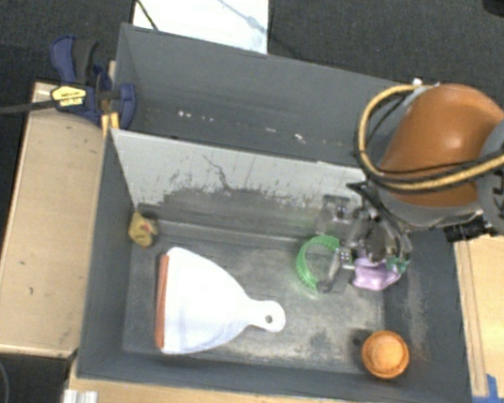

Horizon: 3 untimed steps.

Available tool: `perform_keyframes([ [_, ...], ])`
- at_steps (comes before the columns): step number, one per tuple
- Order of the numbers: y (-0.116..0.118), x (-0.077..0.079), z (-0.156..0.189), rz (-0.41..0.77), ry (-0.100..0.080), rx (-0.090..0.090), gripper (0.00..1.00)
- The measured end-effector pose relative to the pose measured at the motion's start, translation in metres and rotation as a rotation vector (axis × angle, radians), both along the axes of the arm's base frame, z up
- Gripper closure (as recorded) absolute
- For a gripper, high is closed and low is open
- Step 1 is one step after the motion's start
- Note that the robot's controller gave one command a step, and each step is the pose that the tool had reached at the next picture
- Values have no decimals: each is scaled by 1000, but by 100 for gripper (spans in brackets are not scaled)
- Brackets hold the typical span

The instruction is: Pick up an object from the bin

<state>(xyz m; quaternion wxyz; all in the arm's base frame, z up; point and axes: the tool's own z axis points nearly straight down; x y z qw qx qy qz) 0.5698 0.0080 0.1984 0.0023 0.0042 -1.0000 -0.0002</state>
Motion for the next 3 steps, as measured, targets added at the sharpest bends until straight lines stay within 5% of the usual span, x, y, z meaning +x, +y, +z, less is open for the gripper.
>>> perform_keyframes([
  [1,0,2,5,0,-8,0,0],
  [2,49,-19,-49,-62,-13,0,0],
  [3,63,-24,-64,-68,-8,0,0],
])
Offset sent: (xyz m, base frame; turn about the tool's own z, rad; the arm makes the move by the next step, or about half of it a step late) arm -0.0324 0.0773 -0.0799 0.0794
